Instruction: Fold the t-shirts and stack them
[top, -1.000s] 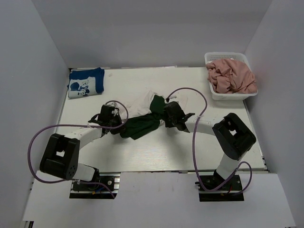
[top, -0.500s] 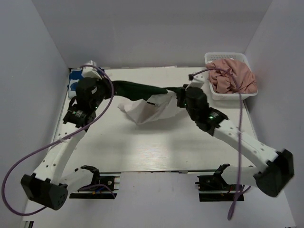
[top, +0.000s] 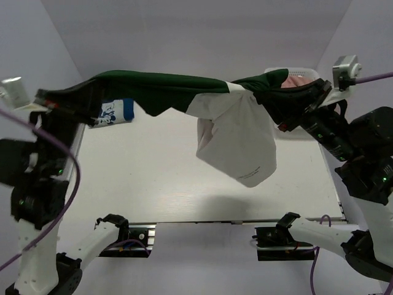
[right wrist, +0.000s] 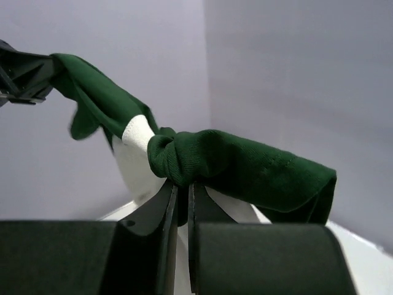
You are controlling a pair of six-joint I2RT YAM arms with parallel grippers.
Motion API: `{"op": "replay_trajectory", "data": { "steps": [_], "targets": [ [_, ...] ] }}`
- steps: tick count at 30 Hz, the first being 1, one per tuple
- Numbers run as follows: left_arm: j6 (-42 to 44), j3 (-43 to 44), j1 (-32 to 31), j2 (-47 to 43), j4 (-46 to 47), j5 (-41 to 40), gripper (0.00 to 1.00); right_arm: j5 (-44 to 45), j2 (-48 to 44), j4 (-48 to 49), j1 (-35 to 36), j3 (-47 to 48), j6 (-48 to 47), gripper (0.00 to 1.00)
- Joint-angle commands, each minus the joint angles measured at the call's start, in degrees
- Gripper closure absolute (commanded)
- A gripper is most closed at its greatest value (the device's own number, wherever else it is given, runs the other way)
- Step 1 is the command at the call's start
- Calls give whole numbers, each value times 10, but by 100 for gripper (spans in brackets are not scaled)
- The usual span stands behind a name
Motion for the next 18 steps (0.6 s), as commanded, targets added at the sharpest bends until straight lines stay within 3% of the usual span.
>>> {"op": "replay_trajectory", "data": {
  "steps": [1, 5, 7, 11, 14, 16, 17, 18],
  "targets": [
    [29, 36, 20, -20, -20, -99, 100, -9, -8, -44, -11, 42, -31, 100],
    [24, 17, 20, 17, -56, -149, 100, 123, 21, -17, -11, -29, -22, 100],
    [17, -3, 20, 40, -71, -178, 100, 148, 34, -13, -12, -66, -17, 100],
    [-18, -118, 21, 104, -93, -231, 100, 202, 108, 18, -17, -174, 37, 100],
    [-61, -226, 21, 163, -99, -255, 100, 207, 176, 50, -32, -268, 73, 100],
    [-78, -279, 26, 206, -90, -255, 99, 157, 234, 55, -46, -283, 76, 100],
    [-84, -279, 26, 230, -90, -246, 85, 150, 289, 46, -48, -275, 95, 95],
    [-89, -279, 26, 281, -104, -245, 64, 145, 308, 36, -51, -265, 97, 84]
  ]
}}
